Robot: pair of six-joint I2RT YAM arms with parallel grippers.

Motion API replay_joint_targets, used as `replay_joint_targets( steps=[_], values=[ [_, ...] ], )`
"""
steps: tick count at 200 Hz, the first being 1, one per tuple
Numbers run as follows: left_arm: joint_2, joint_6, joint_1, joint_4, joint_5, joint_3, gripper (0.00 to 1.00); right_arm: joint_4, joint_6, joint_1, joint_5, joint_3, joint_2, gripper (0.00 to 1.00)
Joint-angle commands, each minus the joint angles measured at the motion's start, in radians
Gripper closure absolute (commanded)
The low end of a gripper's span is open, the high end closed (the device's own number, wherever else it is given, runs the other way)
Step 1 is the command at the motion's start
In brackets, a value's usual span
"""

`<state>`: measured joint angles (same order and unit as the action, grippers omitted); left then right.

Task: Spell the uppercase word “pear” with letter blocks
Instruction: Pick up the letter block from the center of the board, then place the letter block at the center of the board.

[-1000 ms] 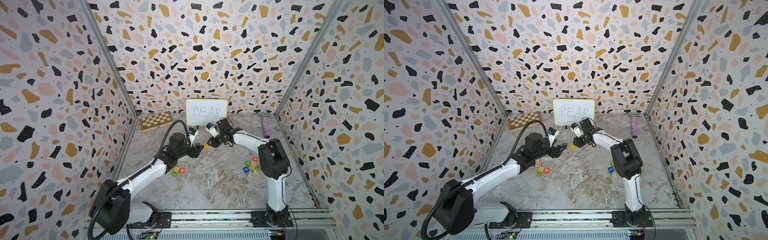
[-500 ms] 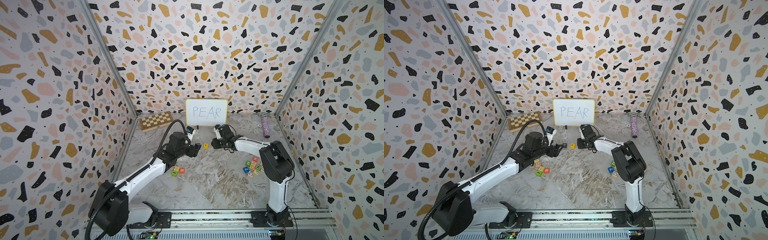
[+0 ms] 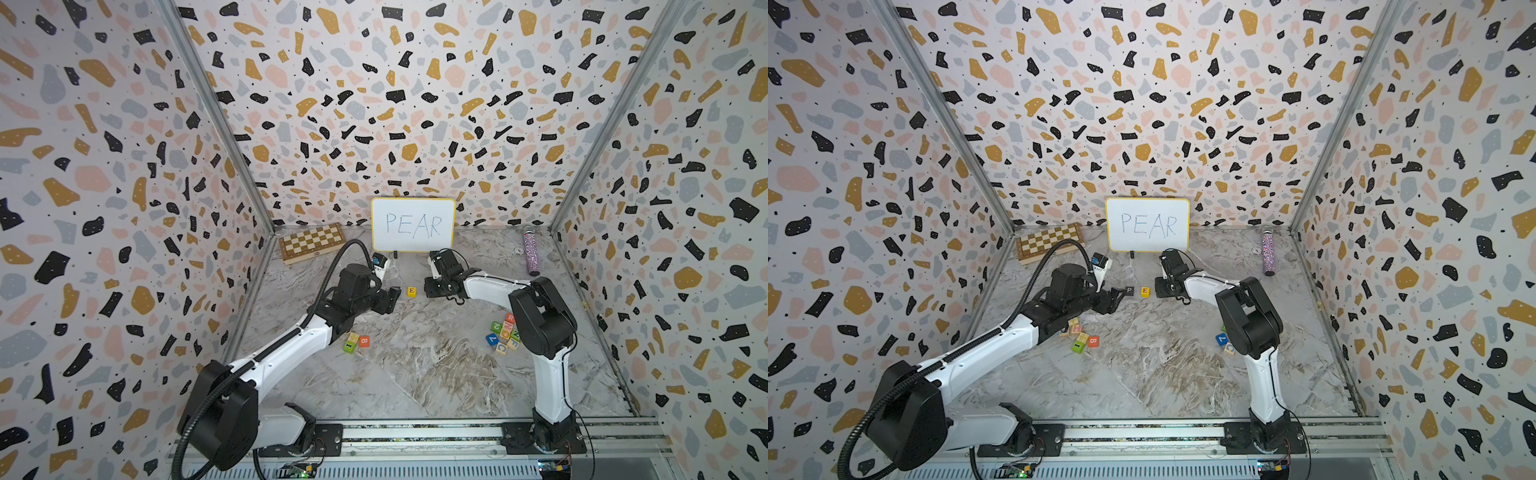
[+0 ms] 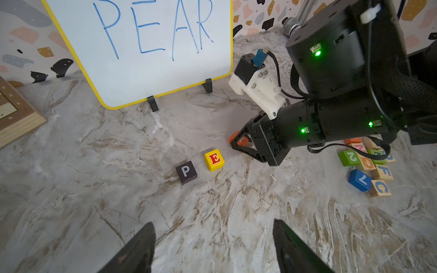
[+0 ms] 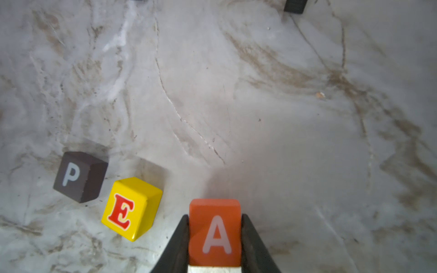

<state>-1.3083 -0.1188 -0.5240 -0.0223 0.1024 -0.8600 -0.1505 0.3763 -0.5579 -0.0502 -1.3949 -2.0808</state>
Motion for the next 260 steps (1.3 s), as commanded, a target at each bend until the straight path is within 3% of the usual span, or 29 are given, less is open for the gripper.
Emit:
replay_joint_targets(
  steps=[1, 110, 186, 260],
  values=[
    [-0.017, 0.005, -0.002, 0.022, -0.018, -0.009, 0.23, -0.039, -0.011, -0.010, 0.020, -0.045, 0.002, 0.86],
    [-0.026, 0.024, -0.003, 0.021, -0.029, -0.012, 0.22, -0.059, 0.006, -0.023, 0.047, -0.046, 0.000, 0.84],
    [-0.032, 0.041, -0.002, 0.027, -0.046, -0.015, 0.22, -0.066, 0.016, -0.023, 0.055, -0.058, -0.001, 0.67],
    [-0.035, 0.044, -0.002, 0.027, -0.047, -0.012, 0.22, -0.070, 0.029, -0.035, 0.064, -0.037, 0.035, 0.66]
  ],
)
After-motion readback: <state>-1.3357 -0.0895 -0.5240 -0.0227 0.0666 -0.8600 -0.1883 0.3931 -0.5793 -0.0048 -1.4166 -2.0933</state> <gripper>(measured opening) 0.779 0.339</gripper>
